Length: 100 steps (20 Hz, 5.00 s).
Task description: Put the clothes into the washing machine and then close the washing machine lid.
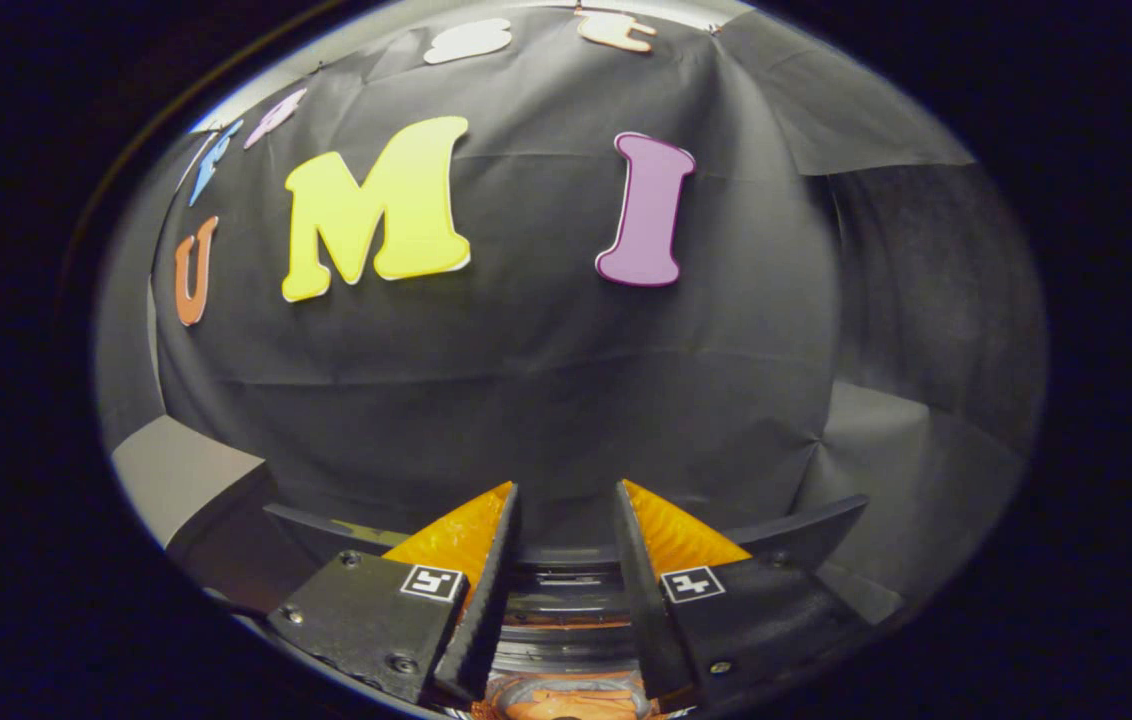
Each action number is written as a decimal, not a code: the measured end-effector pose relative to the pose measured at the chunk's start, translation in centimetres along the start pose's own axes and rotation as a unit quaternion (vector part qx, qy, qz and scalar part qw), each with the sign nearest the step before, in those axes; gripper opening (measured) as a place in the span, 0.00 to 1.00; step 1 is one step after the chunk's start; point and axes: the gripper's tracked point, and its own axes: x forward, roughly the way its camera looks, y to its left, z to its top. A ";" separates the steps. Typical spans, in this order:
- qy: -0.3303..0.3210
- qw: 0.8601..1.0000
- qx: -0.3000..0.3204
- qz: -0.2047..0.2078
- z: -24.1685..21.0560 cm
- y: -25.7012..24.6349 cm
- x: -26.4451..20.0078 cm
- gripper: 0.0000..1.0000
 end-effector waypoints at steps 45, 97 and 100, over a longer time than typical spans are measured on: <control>0.012 0.999 -0.030 -0.007 -5.9 0.1 -7.5 0.70; -0.014 0.998 -0.014 -0.052 -16.2 7.8 -56.2 0.93; -0.023 0.998 -0.016 -0.052 -15.5 7.8 -56.0 0.93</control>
